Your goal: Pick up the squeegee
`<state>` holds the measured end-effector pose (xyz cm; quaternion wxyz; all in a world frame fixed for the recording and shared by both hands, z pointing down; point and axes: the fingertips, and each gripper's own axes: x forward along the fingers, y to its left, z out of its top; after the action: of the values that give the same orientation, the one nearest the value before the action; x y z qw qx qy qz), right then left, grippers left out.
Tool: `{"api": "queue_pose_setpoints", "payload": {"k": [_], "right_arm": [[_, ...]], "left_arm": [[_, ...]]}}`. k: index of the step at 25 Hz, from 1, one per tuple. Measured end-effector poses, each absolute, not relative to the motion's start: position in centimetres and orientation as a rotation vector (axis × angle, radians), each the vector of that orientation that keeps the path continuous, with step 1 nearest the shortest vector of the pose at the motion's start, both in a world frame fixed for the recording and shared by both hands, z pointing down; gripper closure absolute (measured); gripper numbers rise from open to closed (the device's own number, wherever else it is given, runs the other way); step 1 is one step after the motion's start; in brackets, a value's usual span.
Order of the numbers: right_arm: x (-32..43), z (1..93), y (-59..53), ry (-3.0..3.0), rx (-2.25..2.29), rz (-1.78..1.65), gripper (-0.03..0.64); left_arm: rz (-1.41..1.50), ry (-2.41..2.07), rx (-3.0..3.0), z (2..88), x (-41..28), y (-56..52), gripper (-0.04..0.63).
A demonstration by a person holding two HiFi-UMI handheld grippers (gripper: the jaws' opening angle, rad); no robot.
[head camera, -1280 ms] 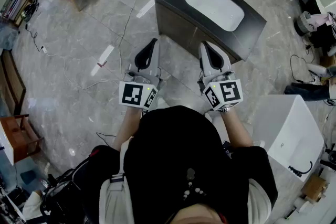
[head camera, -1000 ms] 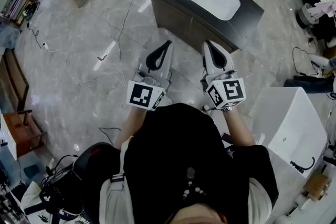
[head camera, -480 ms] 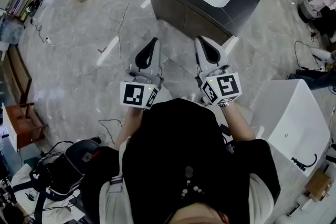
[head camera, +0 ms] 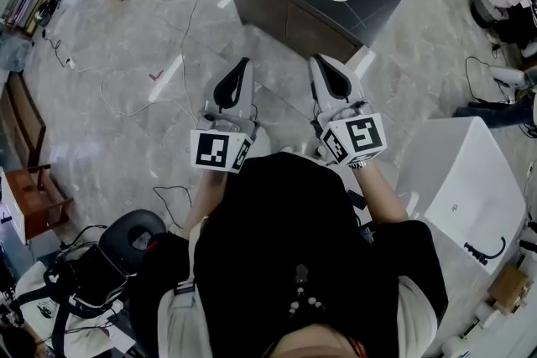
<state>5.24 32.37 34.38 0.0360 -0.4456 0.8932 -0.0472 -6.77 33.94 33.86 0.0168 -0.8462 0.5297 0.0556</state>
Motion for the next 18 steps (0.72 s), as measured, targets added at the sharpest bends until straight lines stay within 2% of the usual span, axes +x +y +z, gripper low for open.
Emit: {"api": "queue_pose_setpoints", "payload": {"k": [18], "right_arm": [[2.6,34.2,25.3,2.738,-1.448,-0.132,0.615]], "left_arm": [[0.228,1.622,-2.660,33.6,-9.7,25.6,0.594]]}}
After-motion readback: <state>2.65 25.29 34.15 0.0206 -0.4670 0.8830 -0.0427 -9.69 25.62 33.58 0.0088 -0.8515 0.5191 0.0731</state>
